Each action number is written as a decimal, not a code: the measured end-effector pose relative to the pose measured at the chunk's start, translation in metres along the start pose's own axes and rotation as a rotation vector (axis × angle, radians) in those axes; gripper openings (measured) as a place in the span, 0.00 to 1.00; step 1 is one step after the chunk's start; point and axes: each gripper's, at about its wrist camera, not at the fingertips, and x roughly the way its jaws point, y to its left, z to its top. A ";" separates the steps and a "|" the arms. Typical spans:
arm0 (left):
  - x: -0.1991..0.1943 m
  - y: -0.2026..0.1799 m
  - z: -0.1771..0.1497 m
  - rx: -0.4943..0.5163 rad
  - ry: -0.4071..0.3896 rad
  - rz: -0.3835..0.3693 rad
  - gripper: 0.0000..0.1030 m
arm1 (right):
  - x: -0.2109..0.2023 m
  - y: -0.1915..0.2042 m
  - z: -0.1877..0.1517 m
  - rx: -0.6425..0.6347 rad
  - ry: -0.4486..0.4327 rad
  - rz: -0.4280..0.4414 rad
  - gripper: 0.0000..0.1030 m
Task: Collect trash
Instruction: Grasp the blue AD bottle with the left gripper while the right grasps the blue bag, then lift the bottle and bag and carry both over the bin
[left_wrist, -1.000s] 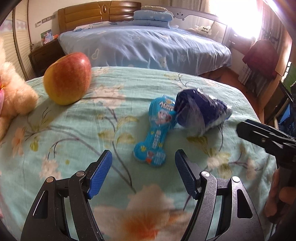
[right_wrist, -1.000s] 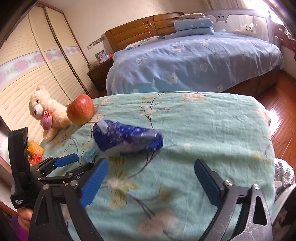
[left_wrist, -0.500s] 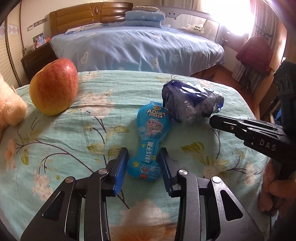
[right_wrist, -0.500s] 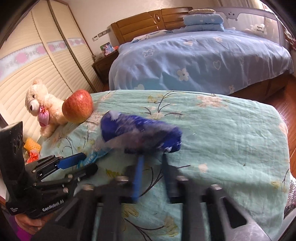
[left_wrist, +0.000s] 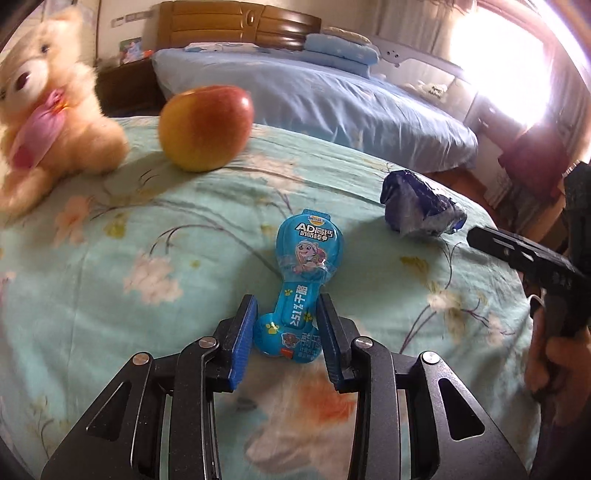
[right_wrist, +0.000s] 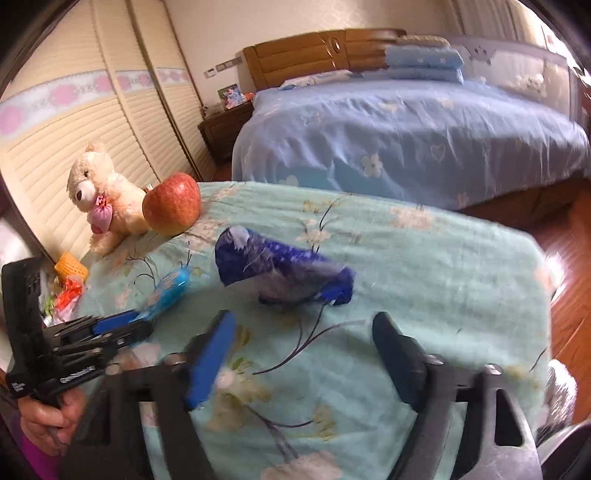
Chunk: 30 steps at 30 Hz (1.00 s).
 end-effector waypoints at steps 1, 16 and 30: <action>-0.001 0.000 -0.001 0.000 -0.006 -0.002 0.31 | 0.001 0.001 0.003 -0.024 0.002 -0.008 0.78; 0.009 -0.008 0.004 0.025 0.010 0.020 0.31 | 0.043 0.008 0.011 -0.157 0.087 0.046 0.41; 0.010 -0.011 0.004 0.038 0.014 0.043 0.31 | -0.035 0.017 -0.073 0.257 0.030 0.083 0.38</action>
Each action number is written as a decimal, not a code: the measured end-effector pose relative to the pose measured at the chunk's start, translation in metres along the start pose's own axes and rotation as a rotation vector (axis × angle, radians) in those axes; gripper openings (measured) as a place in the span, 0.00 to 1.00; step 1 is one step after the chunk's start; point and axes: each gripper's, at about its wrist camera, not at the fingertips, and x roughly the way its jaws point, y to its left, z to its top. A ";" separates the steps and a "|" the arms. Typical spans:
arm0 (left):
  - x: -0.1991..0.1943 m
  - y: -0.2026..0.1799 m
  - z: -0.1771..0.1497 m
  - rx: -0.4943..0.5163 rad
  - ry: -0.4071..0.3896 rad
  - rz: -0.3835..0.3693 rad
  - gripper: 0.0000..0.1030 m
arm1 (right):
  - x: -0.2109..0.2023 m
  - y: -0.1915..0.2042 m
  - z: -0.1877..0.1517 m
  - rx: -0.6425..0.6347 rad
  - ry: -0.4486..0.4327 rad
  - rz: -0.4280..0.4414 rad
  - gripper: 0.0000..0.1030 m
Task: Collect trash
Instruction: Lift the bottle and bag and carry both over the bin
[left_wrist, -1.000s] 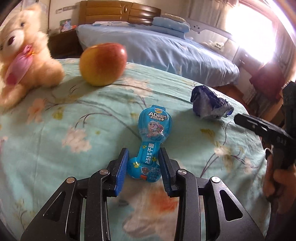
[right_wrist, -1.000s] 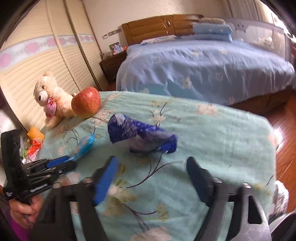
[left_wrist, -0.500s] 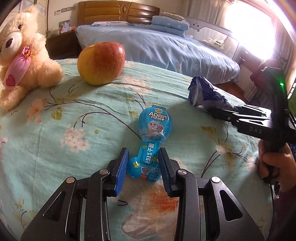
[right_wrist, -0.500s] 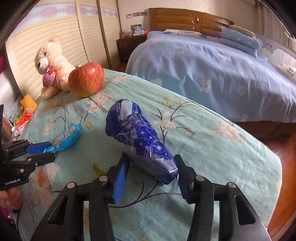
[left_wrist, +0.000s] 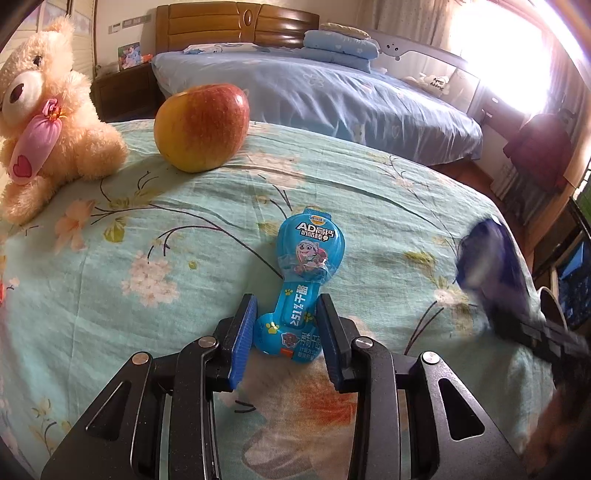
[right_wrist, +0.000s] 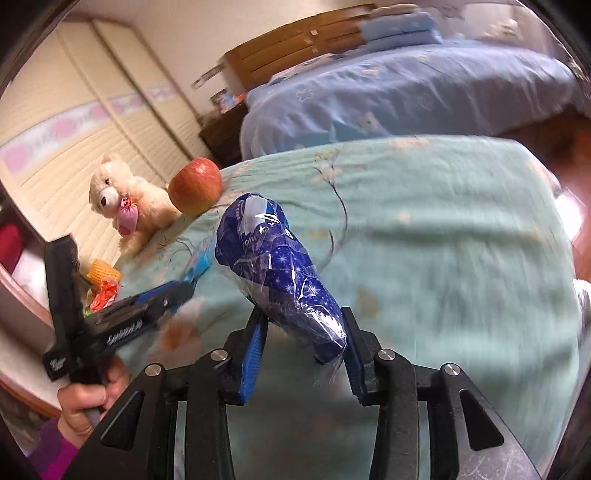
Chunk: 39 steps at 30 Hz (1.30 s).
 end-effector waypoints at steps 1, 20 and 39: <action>0.000 -0.001 0.000 0.003 -0.001 0.002 0.31 | -0.005 0.004 -0.004 -0.005 -0.014 -0.022 0.38; -0.049 -0.015 -0.048 -0.009 0.001 -0.067 0.51 | -0.041 0.019 -0.018 -0.120 -0.050 -0.180 0.77; -0.059 -0.045 -0.063 0.070 -0.001 -0.074 0.19 | -0.039 0.030 -0.036 -0.085 -0.055 -0.165 0.39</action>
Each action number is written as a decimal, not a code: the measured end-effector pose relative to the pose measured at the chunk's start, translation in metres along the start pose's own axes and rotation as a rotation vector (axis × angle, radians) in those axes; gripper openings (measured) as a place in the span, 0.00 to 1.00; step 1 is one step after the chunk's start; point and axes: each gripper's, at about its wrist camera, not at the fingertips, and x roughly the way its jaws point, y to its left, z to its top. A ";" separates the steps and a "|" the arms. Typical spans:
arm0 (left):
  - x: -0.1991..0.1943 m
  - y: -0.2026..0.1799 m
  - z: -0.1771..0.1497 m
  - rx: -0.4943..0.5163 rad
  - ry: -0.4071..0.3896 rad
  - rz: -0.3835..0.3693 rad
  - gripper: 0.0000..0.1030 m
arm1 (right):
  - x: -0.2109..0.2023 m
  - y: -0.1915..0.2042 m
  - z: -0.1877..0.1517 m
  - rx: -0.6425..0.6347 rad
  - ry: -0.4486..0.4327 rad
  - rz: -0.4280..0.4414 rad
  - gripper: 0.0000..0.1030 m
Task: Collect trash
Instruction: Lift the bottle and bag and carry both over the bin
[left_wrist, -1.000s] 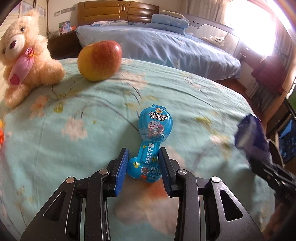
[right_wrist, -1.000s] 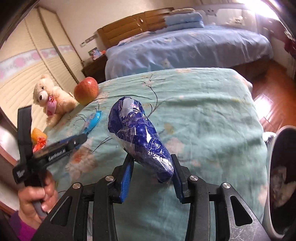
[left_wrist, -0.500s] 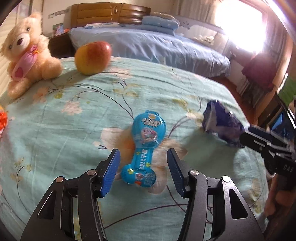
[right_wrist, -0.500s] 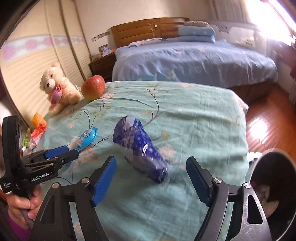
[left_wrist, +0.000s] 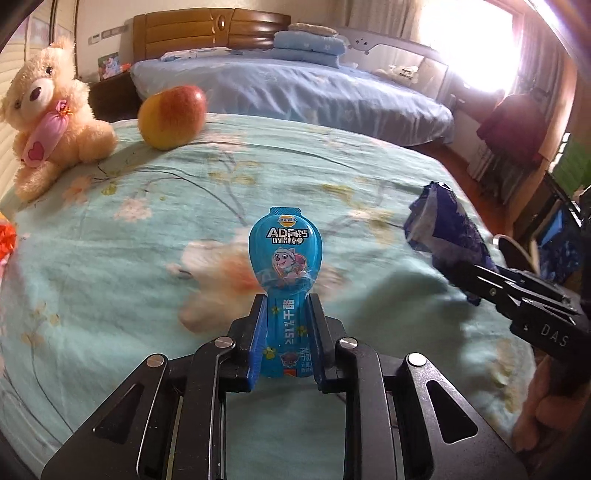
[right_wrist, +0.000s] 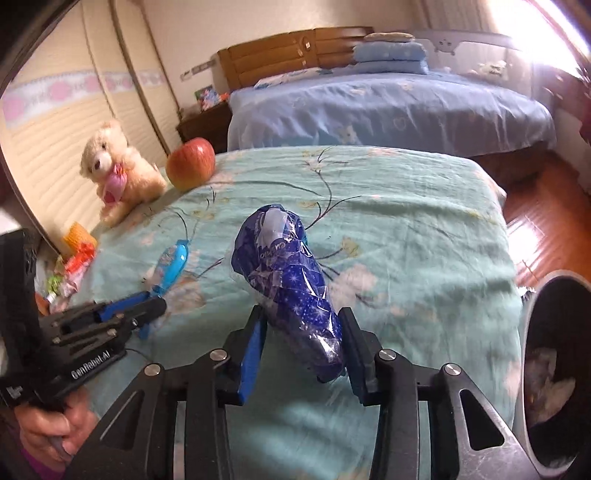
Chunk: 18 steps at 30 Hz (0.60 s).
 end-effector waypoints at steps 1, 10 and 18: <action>-0.002 -0.005 -0.002 0.008 -0.001 -0.005 0.19 | -0.006 -0.002 -0.003 0.019 -0.007 -0.002 0.38; -0.022 -0.053 -0.013 0.102 -0.019 -0.047 0.19 | -0.047 -0.016 -0.026 0.127 -0.068 -0.009 0.38; -0.031 -0.081 -0.019 0.164 -0.024 -0.077 0.19 | -0.075 -0.020 -0.032 0.151 -0.118 -0.046 0.38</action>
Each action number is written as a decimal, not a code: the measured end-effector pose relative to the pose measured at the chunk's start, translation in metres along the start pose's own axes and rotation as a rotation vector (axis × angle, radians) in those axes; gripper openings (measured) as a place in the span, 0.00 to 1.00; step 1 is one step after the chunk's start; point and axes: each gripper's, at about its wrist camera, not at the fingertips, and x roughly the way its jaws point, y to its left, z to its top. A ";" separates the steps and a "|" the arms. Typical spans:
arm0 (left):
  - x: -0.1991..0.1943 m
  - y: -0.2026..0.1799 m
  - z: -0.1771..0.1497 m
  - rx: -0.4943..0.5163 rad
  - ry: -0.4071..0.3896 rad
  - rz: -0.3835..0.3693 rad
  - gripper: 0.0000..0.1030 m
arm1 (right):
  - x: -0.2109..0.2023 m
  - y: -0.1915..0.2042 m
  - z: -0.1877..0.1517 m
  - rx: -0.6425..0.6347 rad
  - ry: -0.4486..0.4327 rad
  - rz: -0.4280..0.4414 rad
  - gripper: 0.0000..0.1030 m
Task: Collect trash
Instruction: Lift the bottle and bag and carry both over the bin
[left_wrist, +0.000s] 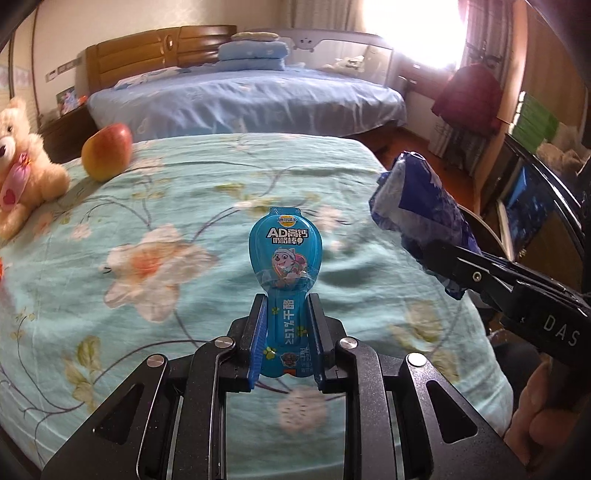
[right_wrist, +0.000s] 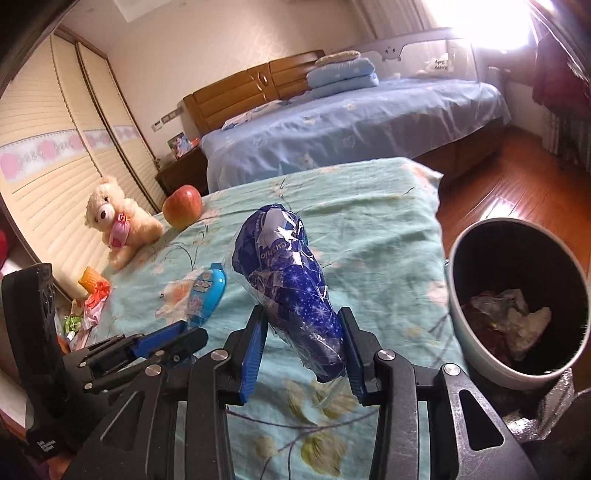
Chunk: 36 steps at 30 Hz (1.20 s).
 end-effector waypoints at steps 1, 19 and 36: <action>-0.001 -0.004 0.000 0.008 -0.001 -0.005 0.19 | -0.002 -0.001 -0.001 0.004 -0.004 -0.005 0.38; 0.000 -0.041 -0.001 0.074 0.005 -0.040 0.19 | -0.025 -0.032 -0.008 0.055 -0.023 -0.073 0.38; 0.012 -0.080 0.006 0.147 0.018 -0.073 0.19 | -0.038 -0.071 -0.013 0.112 -0.025 -0.135 0.38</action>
